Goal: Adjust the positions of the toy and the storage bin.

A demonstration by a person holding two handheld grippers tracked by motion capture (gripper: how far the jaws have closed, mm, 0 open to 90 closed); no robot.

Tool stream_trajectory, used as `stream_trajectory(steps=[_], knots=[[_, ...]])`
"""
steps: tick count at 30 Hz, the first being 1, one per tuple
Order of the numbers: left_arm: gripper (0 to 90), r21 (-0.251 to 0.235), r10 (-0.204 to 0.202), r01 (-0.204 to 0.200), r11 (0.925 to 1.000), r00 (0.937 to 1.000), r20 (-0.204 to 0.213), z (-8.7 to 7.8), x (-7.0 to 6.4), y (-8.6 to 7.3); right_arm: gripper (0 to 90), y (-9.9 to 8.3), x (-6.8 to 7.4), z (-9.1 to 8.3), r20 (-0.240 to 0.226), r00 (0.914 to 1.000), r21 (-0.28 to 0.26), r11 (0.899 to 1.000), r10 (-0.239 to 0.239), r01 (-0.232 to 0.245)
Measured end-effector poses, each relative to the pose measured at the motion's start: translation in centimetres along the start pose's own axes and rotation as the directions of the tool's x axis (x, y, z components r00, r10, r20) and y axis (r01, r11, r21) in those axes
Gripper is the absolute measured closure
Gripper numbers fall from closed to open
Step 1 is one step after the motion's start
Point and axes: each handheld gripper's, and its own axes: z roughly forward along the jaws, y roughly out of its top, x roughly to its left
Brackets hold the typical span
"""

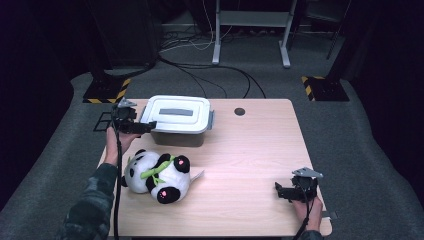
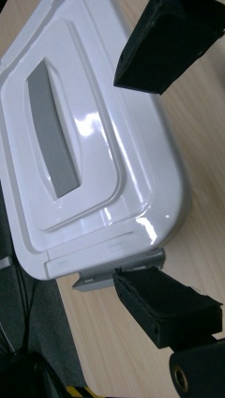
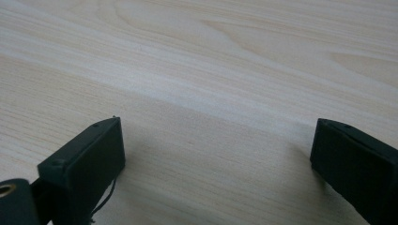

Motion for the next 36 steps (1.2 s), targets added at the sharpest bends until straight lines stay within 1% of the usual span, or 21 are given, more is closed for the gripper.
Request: stream_trajectory(steps=[4,6,7,8,10,11,12,14,15,17,19,22,24,26,29,31,32,33,34,35,36], knots=[[7.7,0.022,0.008,-0.008,0.9997,1.0,-0.006,1.3,0.2,0.9,2.8,0.0,0.0,0.0,0.001,1.0,0.0,1.0,0.0,0.0],[8.4,0.035,0.026,-0.026,0.9991,0.9997,-0.005,2.1,0.4,1.4,2.8,0.0,0.0,0.0,0.002,1.0,0.0,1.0,0.0,0.0],[8.3,0.035,0.026,-0.026,0.9991,0.9997,-0.005,2.1,0.4,1.4,2.8,0.0,0.0,0.0,0.002,1.0,0.0,1.0,0.0,0.0],[8.3,0.047,0.025,-0.025,0.9986,0.9997,0.0,2.4,0.4,1.6,2.9,0.0,0.0,0.0,0.002,1.0,0.0,1.0,0.0,0.0],[8.4,0.059,0.043,-0.042,0.9974,0.9991,-0.004,3.0,0.4,1.8,2.9,0.0,0.0,0.0,0.002,1.0,-0.001,1.0,0.0,0.0],[8.4,0.061,0.039,-0.038,0.9974,0.9992,-0.004,3.2,0.4,1.9,3.0,0.0,0.0,0.0,0.002,1.0,-0.001,1.0,0.0,0.0],[8.5,0.076,0.048,-0.047,0.996,0.9989,-0.002,3.6,0.5,2.0,3.1,0.0,0.0,0.0,0.001,1.0,-0.001,1.0,0.0,0.0],[9.4,0.077,0.045,-0.045,0.996,0.999,-0.001,4.0,0.5,2.0,3.1,0.0,0.0,0.0,0.0,1.0,-0.001,1.0,0.0,0.0],[9.4,0.09,0.051,-0.051,0.9946,0.9987,0.01,4.1,0.6,2.0,3.1,0.0,0.0,0.0,0.0,1.0,-0.001,1.0,0.0,0.0],[10.0,0.085,0.047,-0.048,0.9952,0.9988,0.015,4.5,0.5,1.9,3.2,0.0,0.0,0.0,0.0,1.0,-0.001,1.0,-0.001,0.001],[10.2,0.088,0.063,-0.065,0.994,0.9977,0.026,4.6,0.3,2.0,3.2,0.0,0.0,0.0,0.0,1.0,-0.001,1.0,-0.001,0.001],[9.1,0.103,0.096,-0.098,0.9898,0.9951,0.021,4.8,-0.2,2.1,3.3,0.0,0.0,0.0,0.0,1.0,-0.001,1.0,-0.001,0.001],[8.0,0.115,0.112,-0.113,0.9869,0.9936,0.014,4.8,-0.2,2.2,3.3,0.0,0.0,0.0,0.0,1.0,-0.002,1.0,-0.001,0.001],[7.4,0.099,0.088,-0.087,0.9912,0.9961,-0.005,4.8,0.2,2.0,3.3,0.0,0.0,0.0,0.0,1.0,-0.002,1.0,-0.001,0.001],[7.6,0.1,0.074,-0.072,0.9924,0.9971,-0.019,4.7,0.9,1.9,3.4,0.0,0.0,0.0,-0.002,1.0,-0.002,1.0,-0.002,0.002],[7.9,0.093,0.055,-0.053,0.9942,0.9981,-0.027,4.7,1.4,1.7,3.4,0.0,0.0,0.0,-0.003,1.0,-0.001,1.0,-0.004,0.004],[8.4,0.085,0.028,-0.027,0.996,0.9995,-0.013,4.7,1.7,1.6,3.4,0.0,0.0,0.0,-0.002,1.0,-0.002,1.0,-0.002,0.002],[8.5,0.079,0.012,-0.012,0.9968,0.9999,-0.003,4.8,1.8,1.5,3.4,0.0,0.0,0.0,-0.002,1.0,-0.002,1.0,-0.002,0.002],[8.5,0.088,0.009,-0.01,0.9961,0.9999,0.009,4.8,2.0,1.5,3.5,0.0,0.0,0.0,-0.002,1.0,-0.002,1.0,-0.002,0.002],[8.8,0.085,-0.004,0.002,0.9964,0.9997,0.025,4.8,2.2,1.4,3.5,0.0,0.0,0.0,-0.002,1.0,-0.002,1.0,-0.002,0.002],[9.6,0.072,-0.018,0.016,0.9973,0.9994,0.03,4.9,2.2,1.3,3.5,0.0,0.0,0.0,-0.002,1.0,-0.002,1.0,-0.001,0.001]])
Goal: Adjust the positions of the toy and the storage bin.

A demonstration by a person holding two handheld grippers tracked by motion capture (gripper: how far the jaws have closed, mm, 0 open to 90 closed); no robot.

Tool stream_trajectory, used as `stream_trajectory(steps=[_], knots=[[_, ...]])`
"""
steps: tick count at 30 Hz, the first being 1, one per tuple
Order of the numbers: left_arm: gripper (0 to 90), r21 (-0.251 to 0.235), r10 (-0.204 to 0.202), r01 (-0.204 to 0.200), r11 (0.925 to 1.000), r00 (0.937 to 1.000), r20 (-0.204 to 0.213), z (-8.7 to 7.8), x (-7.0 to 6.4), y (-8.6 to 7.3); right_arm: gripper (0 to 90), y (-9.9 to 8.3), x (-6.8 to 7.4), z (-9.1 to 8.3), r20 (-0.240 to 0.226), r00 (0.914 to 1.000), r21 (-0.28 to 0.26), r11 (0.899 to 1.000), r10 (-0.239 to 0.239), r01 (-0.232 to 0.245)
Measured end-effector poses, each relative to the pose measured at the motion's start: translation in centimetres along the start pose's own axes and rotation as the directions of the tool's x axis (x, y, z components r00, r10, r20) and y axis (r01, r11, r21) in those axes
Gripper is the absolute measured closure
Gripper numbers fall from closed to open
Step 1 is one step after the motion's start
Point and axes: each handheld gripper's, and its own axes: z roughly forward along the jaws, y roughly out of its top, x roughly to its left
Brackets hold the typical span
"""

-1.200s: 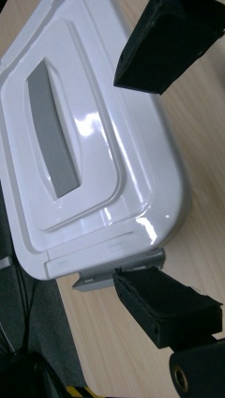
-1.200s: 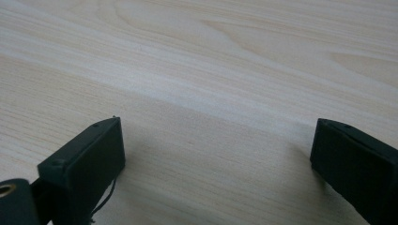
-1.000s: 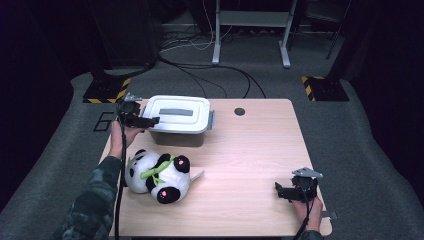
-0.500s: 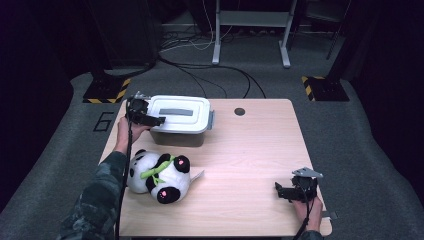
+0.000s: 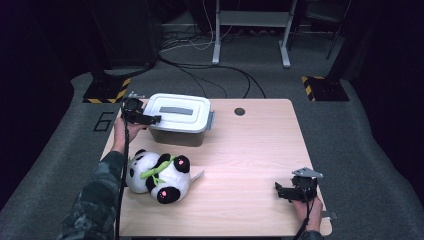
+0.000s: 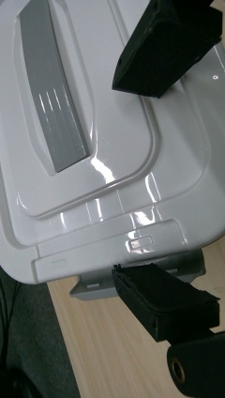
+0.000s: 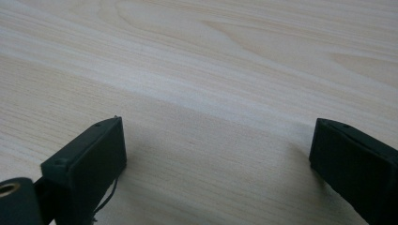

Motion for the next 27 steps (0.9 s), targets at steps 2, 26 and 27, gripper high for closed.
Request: stream_trajectory(steps=[2,26,27], knots=[[10.3,-0.005,-0.031,0.031,0.9995,0.9991,0.029,0.1,0.2,-0.2,3.5,0.0,0.0,0.0,0.0,1.0,0.0,1.0,-0.001,0.001],[10.5,0.033,0.068,-0.073,0.9968,0.9893,0.129,1.6,-3.2,1.0,3.8,0.0,0.0,0.0,0.001,1.0,-0.002,1.0,0.0,0.0],[10.5,0.033,0.072,-0.077,0.9965,0.9885,0.133,1.7,-3.3,1.1,3.9,0.0,0.0,0.0,0.001,1.0,-0.001,1.0,-0.002,0.002]])
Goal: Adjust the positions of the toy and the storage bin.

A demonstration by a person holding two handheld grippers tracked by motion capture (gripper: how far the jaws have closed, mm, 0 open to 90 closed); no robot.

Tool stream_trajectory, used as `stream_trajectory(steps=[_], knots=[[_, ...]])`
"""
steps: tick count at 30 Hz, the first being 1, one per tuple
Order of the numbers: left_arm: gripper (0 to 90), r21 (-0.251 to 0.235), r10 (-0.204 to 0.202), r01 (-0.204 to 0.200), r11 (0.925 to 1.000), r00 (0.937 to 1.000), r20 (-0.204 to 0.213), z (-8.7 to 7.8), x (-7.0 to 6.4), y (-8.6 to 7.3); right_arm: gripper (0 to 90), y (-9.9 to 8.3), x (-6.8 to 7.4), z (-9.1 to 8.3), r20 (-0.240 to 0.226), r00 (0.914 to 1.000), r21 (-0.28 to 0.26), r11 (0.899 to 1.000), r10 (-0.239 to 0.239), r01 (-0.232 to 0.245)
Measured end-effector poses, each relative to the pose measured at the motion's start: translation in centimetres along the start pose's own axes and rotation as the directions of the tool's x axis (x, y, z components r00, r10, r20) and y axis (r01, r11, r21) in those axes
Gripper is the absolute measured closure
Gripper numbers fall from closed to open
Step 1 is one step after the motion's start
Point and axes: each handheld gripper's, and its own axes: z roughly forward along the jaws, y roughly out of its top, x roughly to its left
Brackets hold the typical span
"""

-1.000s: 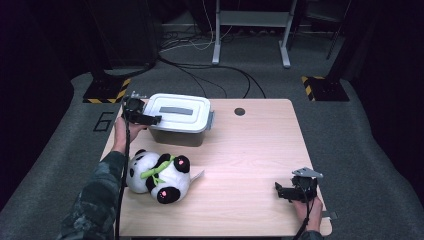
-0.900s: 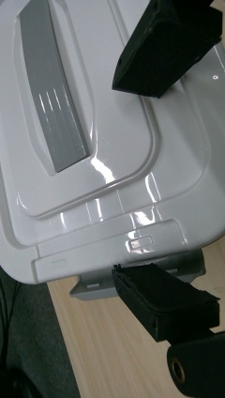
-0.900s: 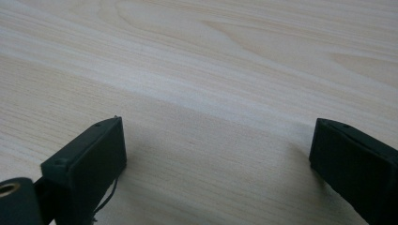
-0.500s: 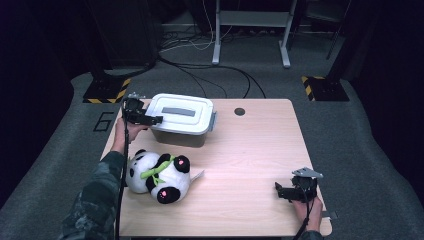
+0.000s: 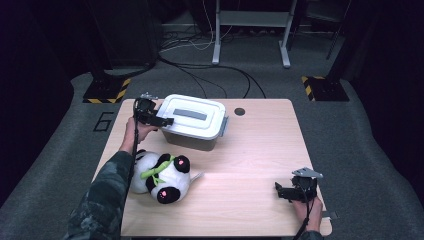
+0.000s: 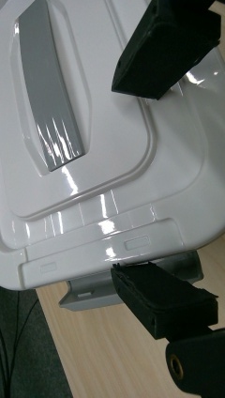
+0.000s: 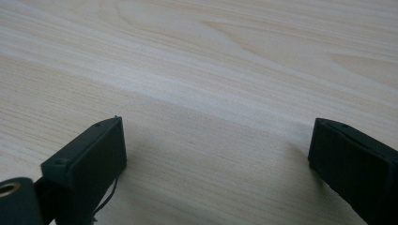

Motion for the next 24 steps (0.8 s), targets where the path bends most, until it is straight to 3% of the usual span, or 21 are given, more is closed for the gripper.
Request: stream_trajectory(steps=[7,15,24], knots=[[10.5,0.018,0.034,-0.034,0.9993,0.9993,0.018,0.3,-1.2,0.4,4.0,0.0,0.0,0.0,-0.001,1.0,-0.001,1.0,0.004,-0.004],[10.5,0.004,0.024,-0.024,0.9997,0.9985,0.05,0.9,-2.6,0.3,4.1,0.0,0.0,0.0,0.001,1.0,0.0,1.0,-0.002,0.002],[10.5,0.016,0.046,-0.048,0.9987,0.9962,0.074,1.3,-3.7,0.7,4.1,0.0,0.0,0.0,-0.002,1.0,0.0,1.0,-0.002,0.002]])
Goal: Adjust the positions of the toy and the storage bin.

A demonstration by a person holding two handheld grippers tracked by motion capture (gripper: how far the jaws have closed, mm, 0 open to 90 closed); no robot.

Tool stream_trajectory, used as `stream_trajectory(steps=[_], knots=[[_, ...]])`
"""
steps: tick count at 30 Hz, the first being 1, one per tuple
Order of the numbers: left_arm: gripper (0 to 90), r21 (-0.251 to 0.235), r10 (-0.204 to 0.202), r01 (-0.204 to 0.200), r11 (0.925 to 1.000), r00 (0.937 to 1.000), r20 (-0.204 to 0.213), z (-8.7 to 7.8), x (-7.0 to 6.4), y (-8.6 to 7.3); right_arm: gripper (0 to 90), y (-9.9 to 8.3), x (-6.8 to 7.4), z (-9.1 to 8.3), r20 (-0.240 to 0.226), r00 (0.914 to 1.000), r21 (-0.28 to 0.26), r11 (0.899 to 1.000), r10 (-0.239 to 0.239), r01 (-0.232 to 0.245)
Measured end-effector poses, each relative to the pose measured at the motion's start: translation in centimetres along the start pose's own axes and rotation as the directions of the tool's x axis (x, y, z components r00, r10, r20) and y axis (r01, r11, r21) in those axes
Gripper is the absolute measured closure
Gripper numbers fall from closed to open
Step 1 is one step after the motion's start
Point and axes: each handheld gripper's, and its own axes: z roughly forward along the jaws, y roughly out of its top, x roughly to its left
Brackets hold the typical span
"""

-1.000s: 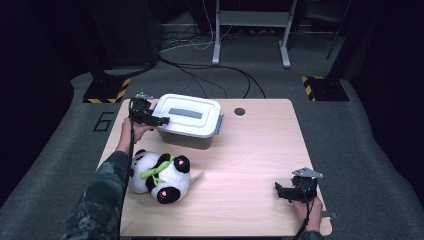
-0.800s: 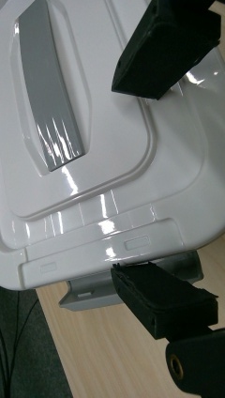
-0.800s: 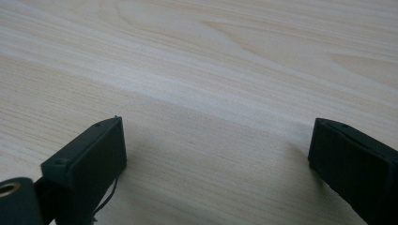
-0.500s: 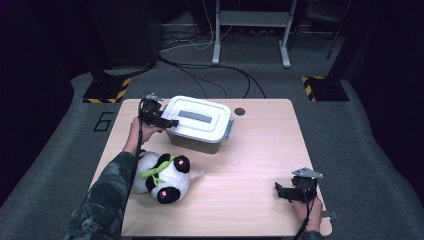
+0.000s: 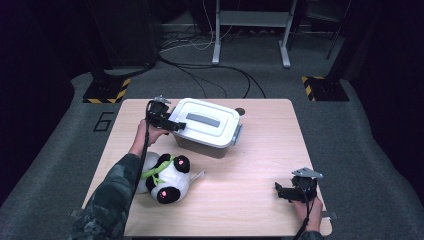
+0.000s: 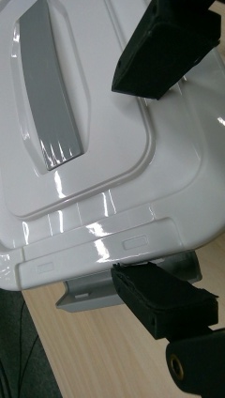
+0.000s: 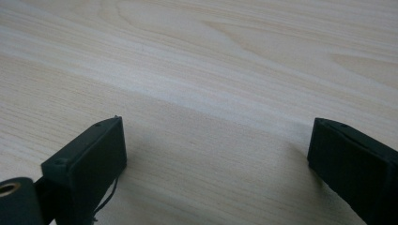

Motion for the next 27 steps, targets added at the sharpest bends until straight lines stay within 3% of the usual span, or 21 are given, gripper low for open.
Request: stream_trajectory(steps=[3,10,20,22,27], knots=[[10.7,0.0,0.01,-0.01,1.0,0.9998,-0.018,-0.1,-0.2,0.1,4.1,0.0,0.0,0.0,0.0,1.0,0.0,1.0,0.0,0.0],[10.1,-0.018,-0.009,0.008,0.9998,0.9986,-0.052,-1.2,-0.2,0.0,4.1,0.0,0.0,0.0,0.001,1.0,0.0,1.0,0.002,-0.002],[7.3,-0.061,0.01,-0.016,0.998,0.996,-0.089,-5.7,-1.7,-2.1,4.1,0.1,0.1,-0.2,-0.013,0.9999,0.004,1.0,0.001,-0.001],[6.8,-0.071,0.016,-0.023,0.9972,0.9949,-0.1,-6.7,-2.0,-2.8,4.0,0.1,0.1,-0.4,-0.037,0.999,-0.008,1.0,0.027,-0.027],[5.2,-0.087,0.035,-0.047,0.9951,0.9906,-0.132,-9.0,-2.8,-4.6,4.1,0.8,0.9,-0.6,-0.049,0.9988,-0.007,1.0,0.002,-0.003]])
